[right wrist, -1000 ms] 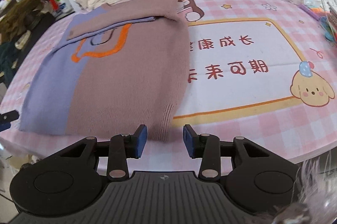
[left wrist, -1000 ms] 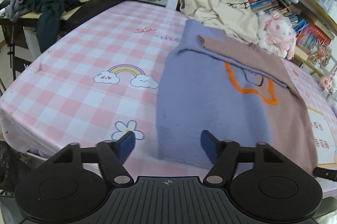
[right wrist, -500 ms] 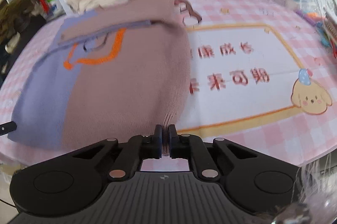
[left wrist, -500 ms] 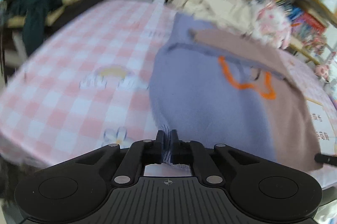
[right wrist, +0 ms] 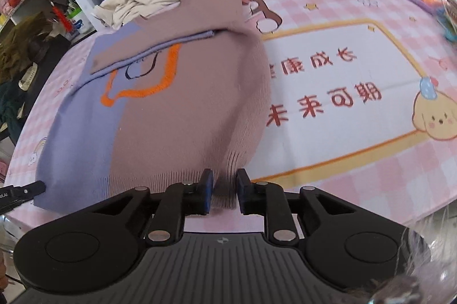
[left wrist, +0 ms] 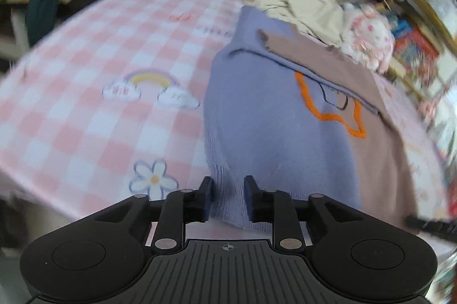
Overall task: Fold clothes
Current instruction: 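Grasp the sweater hem with the left gripper while the right gripper grasps the hem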
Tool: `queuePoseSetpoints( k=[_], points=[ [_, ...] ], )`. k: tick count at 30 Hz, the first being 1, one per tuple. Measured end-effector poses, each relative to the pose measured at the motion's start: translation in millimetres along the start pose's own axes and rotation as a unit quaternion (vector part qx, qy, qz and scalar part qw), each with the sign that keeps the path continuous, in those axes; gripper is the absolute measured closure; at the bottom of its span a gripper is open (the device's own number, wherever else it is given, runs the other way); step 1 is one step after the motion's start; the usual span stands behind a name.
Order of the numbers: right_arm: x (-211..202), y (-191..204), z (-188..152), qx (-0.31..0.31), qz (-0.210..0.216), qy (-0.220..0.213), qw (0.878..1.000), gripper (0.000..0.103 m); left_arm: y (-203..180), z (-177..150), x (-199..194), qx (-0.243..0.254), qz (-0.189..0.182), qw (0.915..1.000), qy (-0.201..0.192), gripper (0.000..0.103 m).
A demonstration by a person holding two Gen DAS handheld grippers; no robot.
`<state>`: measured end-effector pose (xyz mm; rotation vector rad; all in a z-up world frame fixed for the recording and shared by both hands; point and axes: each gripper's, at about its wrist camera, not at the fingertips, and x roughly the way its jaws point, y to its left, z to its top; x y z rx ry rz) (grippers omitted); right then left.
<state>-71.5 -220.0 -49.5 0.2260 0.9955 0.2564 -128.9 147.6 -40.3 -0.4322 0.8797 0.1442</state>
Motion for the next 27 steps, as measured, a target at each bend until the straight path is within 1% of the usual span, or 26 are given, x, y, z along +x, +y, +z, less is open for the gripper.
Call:
queuePoseSetpoints(
  k=[3, 6, 14, 15, 16, 18, 19, 20, 23, 25, 27],
  points=[
    [5, -3, -1, 0.012, 0.002, 0.007, 1.0, 0.084, 6, 1, 4, -0.019, -0.008, 0.9998, 0.004, 0.079],
    [9, -4, 1, 0.022, 0.008, 0.005, 1.0, 0.084, 12, 2, 8, -0.036, -0.015, 0.9992, 0.007, 0.079],
    [13, -3, 7, 0.036, 0.024, 0.011, 0.999, 0.083, 10, 8, 14, -0.036, -0.021, 0.9991, 0.007, 0.079],
    [12, -4, 6, 0.036, 0.025, 0.012, 0.999, 0.084, 10, 8, 14, -0.035, -0.022, 0.9991, 0.008, 0.079],
    [12, -5, 5, 0.035, 0.025, 0.014, 0.999, 0.088, 11, 7, 13, -0.036, -0.025, 0.999, 0.01, 0.08],
    [11, -6, 4, 0.029, 0.024, 0.017, 0.999, 0.094, 13, 6, 14, -0.041, -0.033, 0.9985, 0.016, 0.085],
    [10, -8, 4, 0.024, 0.018, 0.016, 0.999, 0.095, 14, 6, 15, -0.044, -0.038, 0.9981, 0.019, 0.097],
    [9, -9, 5, 0.022, 0.012, 0.013, 1.0, 0.095, 15, 6, 15, -0.047, -0.043, 0.9977, 0.023, 0.099],
    [-1, -20, 6, 0.036, -0.002, -0.008, 0.999, 0.096, 9, 1, 13, -0.033, -0.05, 0.9979, 0.024, 0.099],
    [-8, -22, 7, 0.029, -0.003, -0.016, 0.999, 0.096, 3, -2, 10, -0.019, -0.052, 0.9982, 0.022, 0.099],
    [-11, -22, 7, 0.021, 0.002, -0.011, 1.0, 0.096, -2, -6, 10, -0.01, -0.049, 0.9984, 0.024, 0.099]
  ],
)
